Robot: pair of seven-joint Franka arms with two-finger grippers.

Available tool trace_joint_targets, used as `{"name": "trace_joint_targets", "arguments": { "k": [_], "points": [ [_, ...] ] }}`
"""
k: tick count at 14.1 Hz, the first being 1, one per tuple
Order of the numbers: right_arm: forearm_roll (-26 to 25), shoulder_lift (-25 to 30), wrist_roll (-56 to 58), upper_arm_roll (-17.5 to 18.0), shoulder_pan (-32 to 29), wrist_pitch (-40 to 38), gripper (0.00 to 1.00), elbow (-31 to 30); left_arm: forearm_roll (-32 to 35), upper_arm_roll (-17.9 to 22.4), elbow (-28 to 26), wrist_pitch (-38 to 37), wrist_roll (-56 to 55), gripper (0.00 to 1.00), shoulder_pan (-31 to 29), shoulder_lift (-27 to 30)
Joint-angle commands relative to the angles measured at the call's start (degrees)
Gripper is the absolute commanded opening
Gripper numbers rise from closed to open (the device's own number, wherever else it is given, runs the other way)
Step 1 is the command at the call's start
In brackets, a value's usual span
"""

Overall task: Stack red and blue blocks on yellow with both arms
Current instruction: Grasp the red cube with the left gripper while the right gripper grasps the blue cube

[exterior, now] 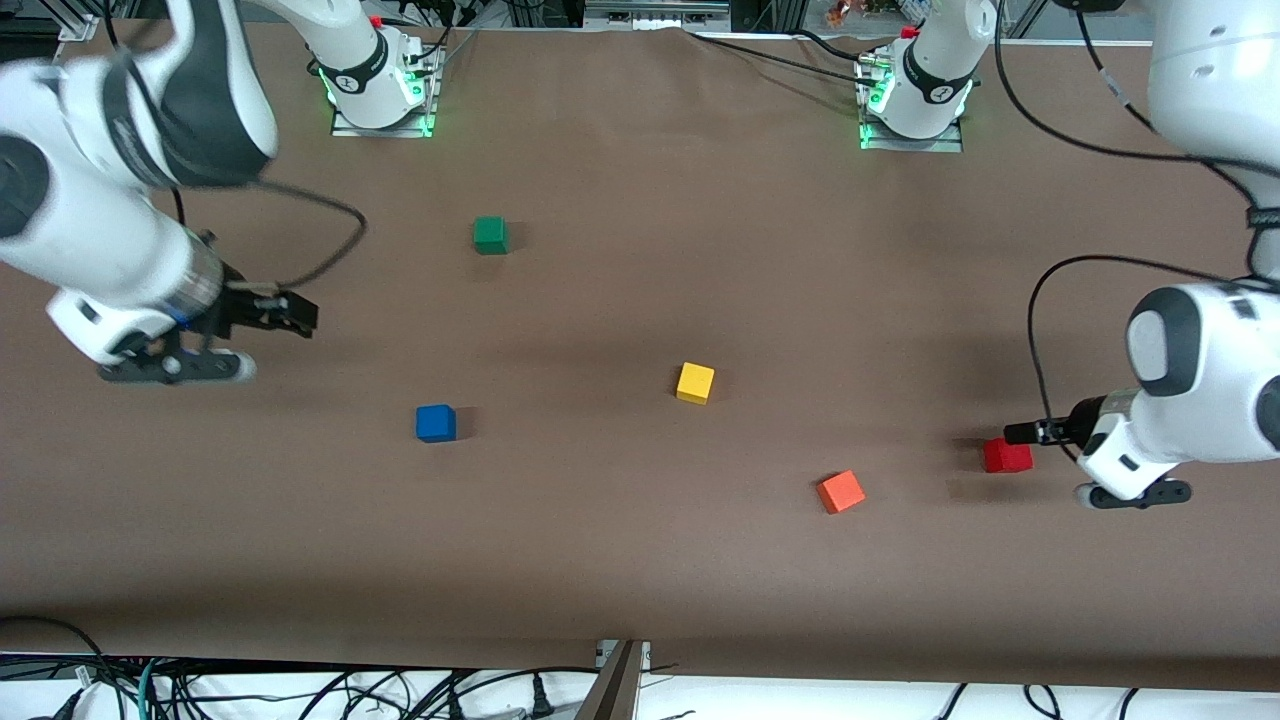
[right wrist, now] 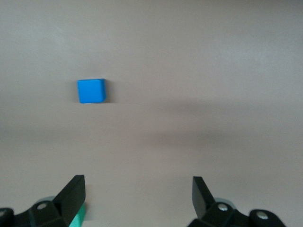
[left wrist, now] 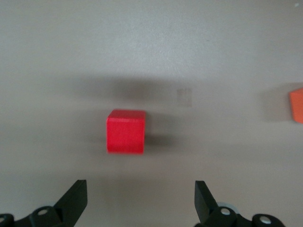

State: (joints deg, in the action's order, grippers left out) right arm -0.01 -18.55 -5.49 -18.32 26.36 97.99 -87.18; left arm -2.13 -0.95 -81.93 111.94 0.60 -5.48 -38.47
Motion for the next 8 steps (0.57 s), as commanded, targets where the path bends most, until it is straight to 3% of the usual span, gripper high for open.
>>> {"name": "trace_joint_targets", "arguments": {
  "k": [1,5,8],
  "points": [
    [-0.52,-2.1,-0.83,0.48,0.09,-0.17,1.0,1.93,0.28,-0.02,-2.26,5.55,3.78,1.0,-0.32,-1.6],
    [7.72,-6.66,1.52,0.65,-0.52,4.13,1.0,1.93,0.37,-0.02,-9.47,16.19,4.32,1.0,-0.49,-1.87],
    [9.68,-9.92,2.07,0.65,-0.43,8.34,1.0,2.02,0.37,-0.02,-9.92,17.08,6.6,1.0,-1.63,-2.4]
  ]
}}
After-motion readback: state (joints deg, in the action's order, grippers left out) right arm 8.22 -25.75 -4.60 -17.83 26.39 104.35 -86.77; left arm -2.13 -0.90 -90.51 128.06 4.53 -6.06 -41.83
